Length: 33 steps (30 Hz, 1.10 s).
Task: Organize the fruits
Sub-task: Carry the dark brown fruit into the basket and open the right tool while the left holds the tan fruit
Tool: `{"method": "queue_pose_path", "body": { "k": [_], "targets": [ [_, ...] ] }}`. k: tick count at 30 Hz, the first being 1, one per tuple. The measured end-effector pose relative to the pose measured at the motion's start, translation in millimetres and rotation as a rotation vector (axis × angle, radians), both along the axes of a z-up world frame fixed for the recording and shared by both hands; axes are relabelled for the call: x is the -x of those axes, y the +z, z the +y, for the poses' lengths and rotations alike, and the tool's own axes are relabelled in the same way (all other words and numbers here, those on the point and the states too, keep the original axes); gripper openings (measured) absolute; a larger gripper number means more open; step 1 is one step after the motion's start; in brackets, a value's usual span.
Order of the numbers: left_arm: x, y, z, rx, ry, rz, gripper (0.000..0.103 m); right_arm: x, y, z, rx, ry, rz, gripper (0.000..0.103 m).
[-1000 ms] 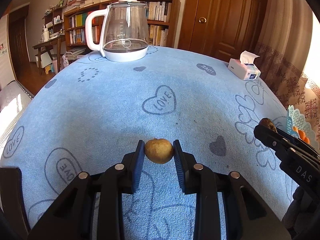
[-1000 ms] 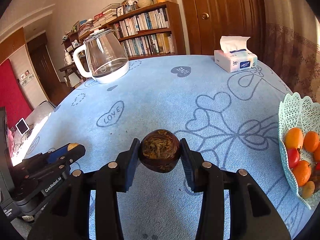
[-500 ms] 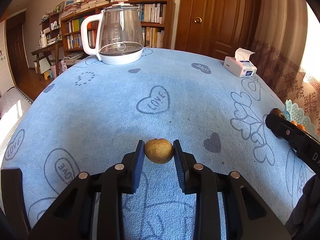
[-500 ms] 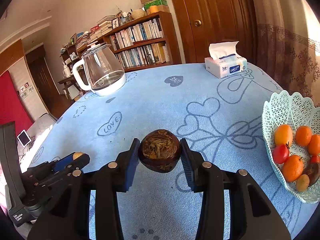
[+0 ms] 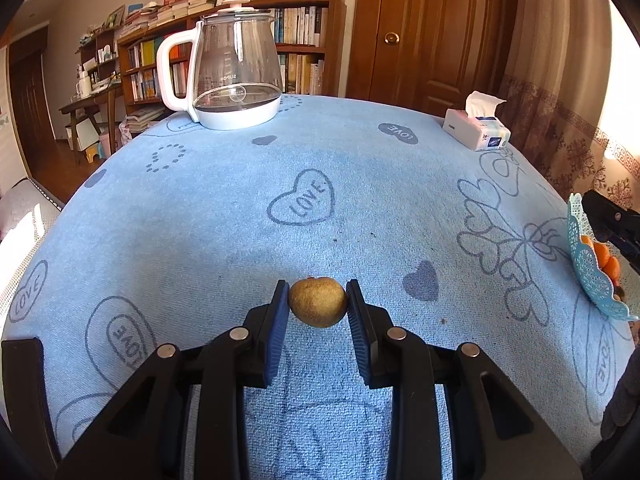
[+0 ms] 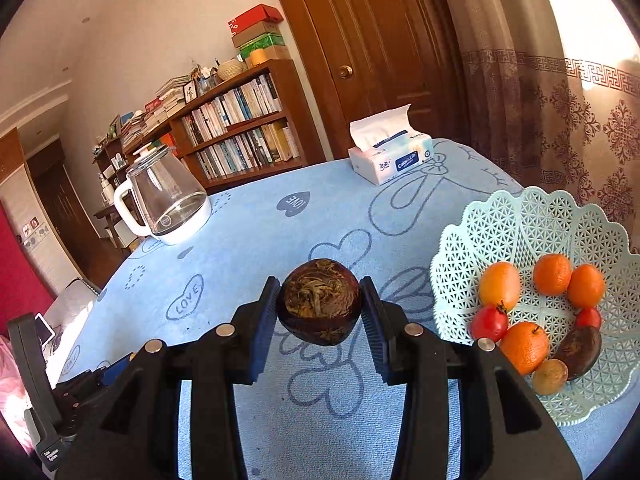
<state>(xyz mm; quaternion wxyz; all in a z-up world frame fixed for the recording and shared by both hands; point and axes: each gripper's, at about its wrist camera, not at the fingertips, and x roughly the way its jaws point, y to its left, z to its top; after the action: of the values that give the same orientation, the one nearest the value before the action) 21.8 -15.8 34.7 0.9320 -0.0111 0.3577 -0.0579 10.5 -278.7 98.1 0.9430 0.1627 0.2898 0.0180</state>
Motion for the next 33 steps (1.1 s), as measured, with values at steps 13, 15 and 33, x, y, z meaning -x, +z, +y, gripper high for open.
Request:
{"method": "queue_pose_path", "body": {
  "k": [13, 15, 33],
  "targets": [
    [-1, -3, -2, -0.012, -0.009, 0.007, 0.029, 20, 19, -90, -0.086, -0.225, -0.017, 0.042],
    [-1, -3, -2, -0.014, -0.01, 0.008, 0.029, 21, 18, -101, -0.105, -0.251, -0.006, 0.042],
    [-1, -4, -3, -0.014, -0.011, 0.01, 0.029, 27, -22, -138, -0.168, -0.376, 0.115, 0.042]
  ]
}}
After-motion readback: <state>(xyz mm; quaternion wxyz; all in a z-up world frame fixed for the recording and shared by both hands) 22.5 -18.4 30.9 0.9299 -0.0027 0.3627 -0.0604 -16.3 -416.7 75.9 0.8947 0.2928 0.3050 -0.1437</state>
